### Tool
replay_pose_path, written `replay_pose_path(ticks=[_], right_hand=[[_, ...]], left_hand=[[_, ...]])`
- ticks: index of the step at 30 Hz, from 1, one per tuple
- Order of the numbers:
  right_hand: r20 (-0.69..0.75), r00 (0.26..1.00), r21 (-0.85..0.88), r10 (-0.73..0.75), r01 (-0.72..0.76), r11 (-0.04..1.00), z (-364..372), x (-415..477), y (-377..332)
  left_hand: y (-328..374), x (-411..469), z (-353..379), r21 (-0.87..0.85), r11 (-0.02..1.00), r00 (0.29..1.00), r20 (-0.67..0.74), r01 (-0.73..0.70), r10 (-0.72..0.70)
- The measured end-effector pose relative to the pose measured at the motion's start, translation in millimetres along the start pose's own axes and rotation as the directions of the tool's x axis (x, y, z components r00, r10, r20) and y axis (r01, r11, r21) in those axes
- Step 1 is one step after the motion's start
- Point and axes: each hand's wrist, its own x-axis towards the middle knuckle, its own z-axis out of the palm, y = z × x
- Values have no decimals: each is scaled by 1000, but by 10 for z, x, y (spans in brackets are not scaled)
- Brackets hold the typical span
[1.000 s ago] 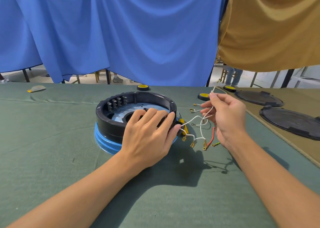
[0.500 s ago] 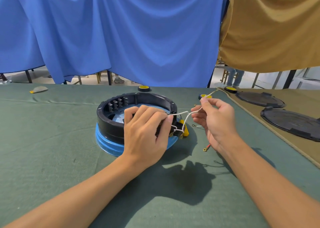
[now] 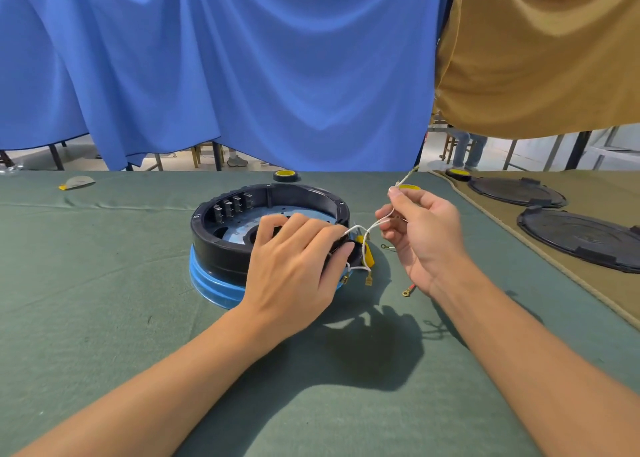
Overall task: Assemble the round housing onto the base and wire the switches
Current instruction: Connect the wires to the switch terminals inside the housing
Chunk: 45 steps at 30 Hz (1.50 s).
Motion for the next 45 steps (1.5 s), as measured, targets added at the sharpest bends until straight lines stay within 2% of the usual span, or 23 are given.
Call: replay_pose_path(ticks=[9, 15, 18, 22, 25, 33, 36, 39, 42, 45], right_hand=[[97, 992, -158, -80, 95, 983, 59, -49, 26], [151, 981, -255, -124, 160, 954, 62, -70, 15], [179, 983, -225, -33, 74, 972, 74, -76, 30], [278, 937, -64, 212, -202, 977, 16, -63, 3], [306, 910, -95, 280, -263, 960, -6, -64, 24], [253, 946, -226, 202, -146, 963, 36, -72, 69], [183, 971, -197, 154, -117, 973, 58, -80, 84], [144, 986, -143, 82, -61, 988, 64, -75, 38], [183, 980, -144, 76, -50, 988, 97, -105, -12], [318, 948, -276, 27, 65, 959, 163, -202, -6]], left_hand=[[3, 17, 4, -72, 994, 990, -125, -77, 67], [32, 1, 15, -148, 989, 984, -177, -18, -8], [56, 3, 6, -178, 984, 978, -202, 15, -51], [86, 13, -20, -229, 969, 974, -182, 94, -137], [81, 15, -37, -242, 959, 973, -139, 148, -185], [91, 3, -16, -255, 961, 988, -85, 105, -131], [84, 4, -9, -228, 967, 988, -68, 117, -136], [74, 23, -22, -130, 982, 984, -98, 134, -147], [45, 73, -55, -16, 977, 964, -163, 210, -210], [-8, 132, -80, 36, 963, 945, -200, 269, -257]])
